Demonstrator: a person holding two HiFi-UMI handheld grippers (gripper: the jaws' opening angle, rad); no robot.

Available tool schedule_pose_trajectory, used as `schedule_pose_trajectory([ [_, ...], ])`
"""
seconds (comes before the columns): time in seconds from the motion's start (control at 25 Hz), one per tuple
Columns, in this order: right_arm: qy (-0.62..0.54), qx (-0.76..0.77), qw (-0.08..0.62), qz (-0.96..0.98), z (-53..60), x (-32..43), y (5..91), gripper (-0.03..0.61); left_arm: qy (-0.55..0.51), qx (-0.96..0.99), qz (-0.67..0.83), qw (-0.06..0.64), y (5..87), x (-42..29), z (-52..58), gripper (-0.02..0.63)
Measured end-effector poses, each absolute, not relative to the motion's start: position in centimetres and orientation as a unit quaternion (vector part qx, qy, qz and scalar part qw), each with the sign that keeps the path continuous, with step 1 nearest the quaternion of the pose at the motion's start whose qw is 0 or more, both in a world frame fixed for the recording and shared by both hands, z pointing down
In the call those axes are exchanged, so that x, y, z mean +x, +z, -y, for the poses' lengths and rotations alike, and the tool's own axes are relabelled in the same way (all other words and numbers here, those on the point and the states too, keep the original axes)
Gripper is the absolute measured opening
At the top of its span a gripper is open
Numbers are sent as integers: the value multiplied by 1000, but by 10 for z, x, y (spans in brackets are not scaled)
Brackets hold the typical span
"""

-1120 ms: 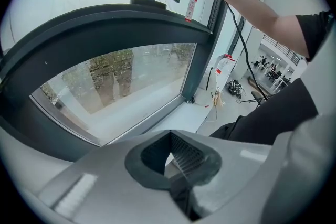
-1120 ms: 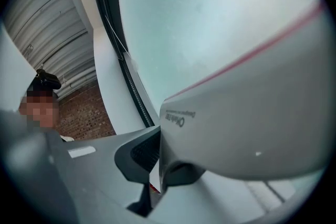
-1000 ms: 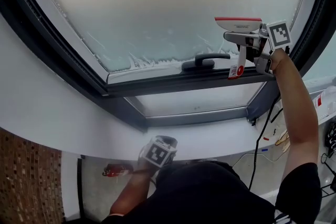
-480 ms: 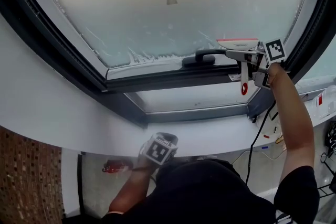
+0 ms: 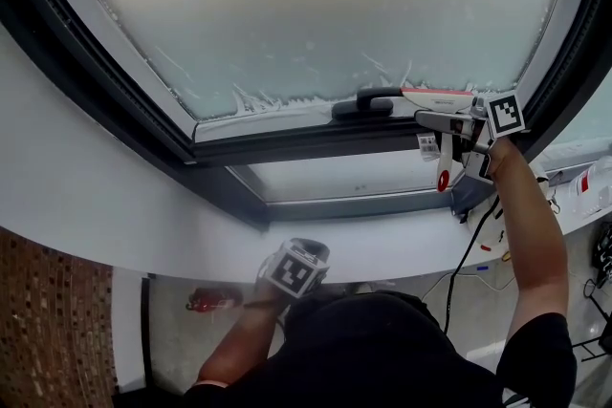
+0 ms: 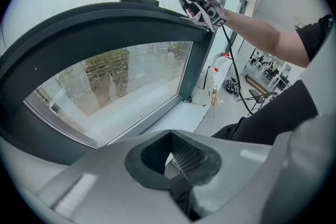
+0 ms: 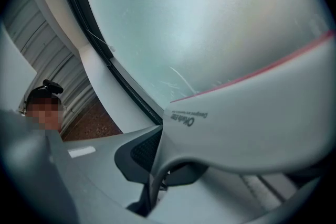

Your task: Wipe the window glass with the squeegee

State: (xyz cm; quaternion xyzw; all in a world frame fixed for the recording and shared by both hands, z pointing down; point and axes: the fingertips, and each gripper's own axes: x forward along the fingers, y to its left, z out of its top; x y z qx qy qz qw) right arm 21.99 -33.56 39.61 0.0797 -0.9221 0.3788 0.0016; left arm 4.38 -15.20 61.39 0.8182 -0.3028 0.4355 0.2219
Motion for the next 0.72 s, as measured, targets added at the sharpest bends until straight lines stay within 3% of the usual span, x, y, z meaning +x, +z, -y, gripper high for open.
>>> schedule_pose_trajectory([
  [0.72, 316, 173, -47, 932, 203, 159, 422, 26, 325, 858, 337, 211, 553, 36, 153, 1],
])
